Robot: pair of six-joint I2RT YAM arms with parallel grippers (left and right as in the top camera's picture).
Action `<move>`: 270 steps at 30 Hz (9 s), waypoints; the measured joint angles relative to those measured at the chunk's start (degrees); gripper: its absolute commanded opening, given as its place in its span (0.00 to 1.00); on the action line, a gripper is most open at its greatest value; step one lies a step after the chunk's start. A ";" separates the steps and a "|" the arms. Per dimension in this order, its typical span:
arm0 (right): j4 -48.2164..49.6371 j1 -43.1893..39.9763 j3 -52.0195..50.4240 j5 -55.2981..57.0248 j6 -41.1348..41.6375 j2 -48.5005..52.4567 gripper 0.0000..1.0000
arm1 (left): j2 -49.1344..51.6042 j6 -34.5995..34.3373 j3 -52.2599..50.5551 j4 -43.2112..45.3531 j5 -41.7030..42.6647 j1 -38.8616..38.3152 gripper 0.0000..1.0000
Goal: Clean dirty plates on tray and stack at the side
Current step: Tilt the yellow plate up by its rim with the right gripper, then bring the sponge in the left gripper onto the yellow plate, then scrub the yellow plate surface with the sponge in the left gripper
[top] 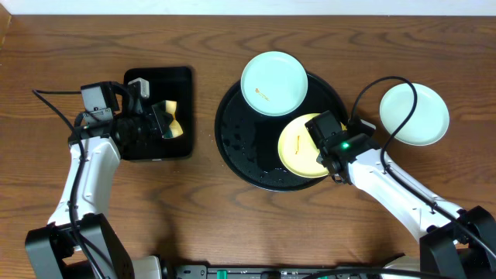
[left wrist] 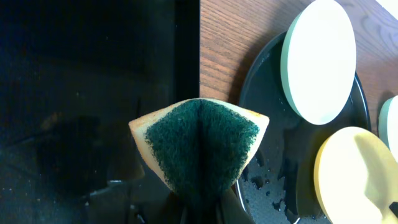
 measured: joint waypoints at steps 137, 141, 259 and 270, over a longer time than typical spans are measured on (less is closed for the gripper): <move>3.39 -14.40 -3.91 -25.40 -31.04 -6.62 0.01 | -13.25 -4.63 -0.02 10.12 -11.19 -36.02 0.08; 3.74 -14.40 -4.44 -25.66 -30.18 -6.62 0.01 | -10.84 -4.66 -0.02 10.45 -12.68 -40.24 0.08; 4.46 -14.40 -5.25 -23.17 -27.82 -6.62 0.01 | 17.97 -4.37 -0.61 27.02 -23.28 -58.73 0.08; 4.63 -14.38 -5.25 -22.75 -27.65 -6.62 0.01 | 19.52 -3.91 -0.61 32.61 -24.26 -58.73 0.08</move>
